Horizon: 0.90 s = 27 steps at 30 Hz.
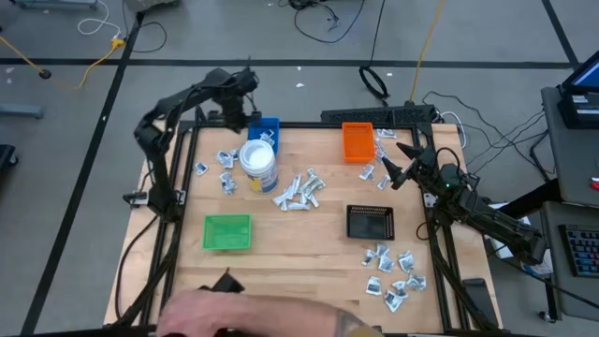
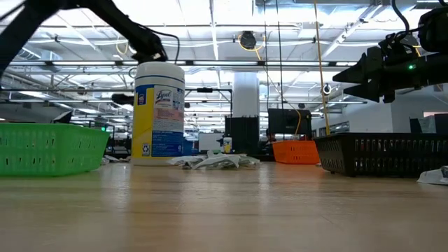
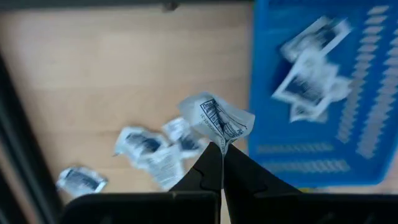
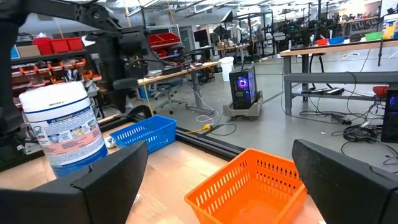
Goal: Pick & Place First Aid Supplies
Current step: Put the blue alcohol pad into the blue bin
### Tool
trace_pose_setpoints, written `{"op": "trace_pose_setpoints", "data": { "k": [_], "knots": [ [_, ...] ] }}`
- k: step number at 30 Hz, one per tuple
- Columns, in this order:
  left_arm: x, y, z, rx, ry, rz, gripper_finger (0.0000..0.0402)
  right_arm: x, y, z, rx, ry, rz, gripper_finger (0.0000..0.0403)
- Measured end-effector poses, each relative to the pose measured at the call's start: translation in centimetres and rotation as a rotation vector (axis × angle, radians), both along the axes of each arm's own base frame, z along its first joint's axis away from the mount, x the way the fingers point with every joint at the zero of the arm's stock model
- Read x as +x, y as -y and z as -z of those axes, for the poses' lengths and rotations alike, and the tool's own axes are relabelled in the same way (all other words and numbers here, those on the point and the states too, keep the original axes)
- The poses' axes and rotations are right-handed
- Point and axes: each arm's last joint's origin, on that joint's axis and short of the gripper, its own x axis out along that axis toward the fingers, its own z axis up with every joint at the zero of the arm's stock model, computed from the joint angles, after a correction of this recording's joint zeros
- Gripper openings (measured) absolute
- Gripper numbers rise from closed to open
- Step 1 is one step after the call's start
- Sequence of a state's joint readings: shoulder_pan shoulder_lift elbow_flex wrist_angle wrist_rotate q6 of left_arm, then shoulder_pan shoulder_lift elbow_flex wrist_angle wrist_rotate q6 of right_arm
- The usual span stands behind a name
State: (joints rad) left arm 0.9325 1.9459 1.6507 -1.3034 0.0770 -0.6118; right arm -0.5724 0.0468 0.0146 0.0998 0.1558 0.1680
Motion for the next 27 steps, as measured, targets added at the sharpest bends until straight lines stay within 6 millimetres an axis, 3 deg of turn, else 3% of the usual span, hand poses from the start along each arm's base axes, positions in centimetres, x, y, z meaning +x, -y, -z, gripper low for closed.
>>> {"op": "trace_pose_setpoints", "data": {
  "k": [13,27],
  "knots": [
    [5.5,-3.0,-0.9,0.045,0.098,0.015,0.0001,0.0,0.0,0.0,0.0,0.0,0.0,0.0393],
    [8.4,-2.7,4.3,-0.039,0.037,0.055,0.0001,0.0,0.0,0.0,0.0,0.0,0.0,0.0393]
  ]
}}
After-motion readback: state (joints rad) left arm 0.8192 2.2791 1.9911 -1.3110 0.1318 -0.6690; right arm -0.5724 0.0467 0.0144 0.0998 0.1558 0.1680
